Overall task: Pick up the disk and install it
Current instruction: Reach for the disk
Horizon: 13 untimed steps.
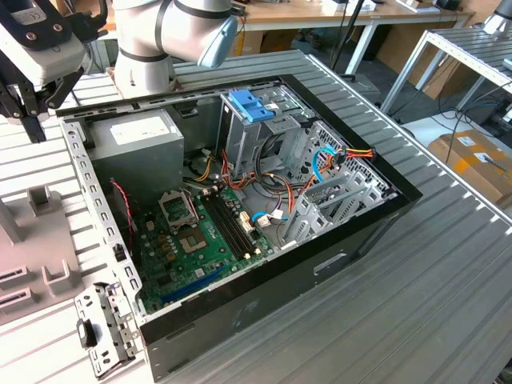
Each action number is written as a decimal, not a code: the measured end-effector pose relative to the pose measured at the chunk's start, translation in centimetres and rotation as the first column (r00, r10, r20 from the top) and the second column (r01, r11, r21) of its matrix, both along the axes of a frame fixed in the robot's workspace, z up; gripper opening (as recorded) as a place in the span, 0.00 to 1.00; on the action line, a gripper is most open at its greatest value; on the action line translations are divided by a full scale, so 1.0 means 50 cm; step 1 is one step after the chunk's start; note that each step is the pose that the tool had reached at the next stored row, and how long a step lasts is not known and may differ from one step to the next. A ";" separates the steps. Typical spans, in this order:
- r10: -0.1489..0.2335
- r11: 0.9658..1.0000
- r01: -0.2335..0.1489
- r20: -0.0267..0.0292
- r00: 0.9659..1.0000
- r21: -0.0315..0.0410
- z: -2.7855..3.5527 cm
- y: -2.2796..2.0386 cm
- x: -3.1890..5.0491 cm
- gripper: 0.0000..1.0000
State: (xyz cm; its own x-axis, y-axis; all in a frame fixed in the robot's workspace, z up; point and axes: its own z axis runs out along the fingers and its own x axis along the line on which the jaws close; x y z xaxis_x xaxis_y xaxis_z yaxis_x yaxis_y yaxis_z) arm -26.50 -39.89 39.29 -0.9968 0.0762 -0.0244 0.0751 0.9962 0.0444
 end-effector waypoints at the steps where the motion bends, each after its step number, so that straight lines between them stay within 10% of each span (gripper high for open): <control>1: 0.000 1.000 0.000 0.000 1.000 0.000 0.000 0.0000 0.000 0.11; 13: 0.000 1.000 0.000 0.000 1.000 0.000 0.000 0.0000 -0.011 0.11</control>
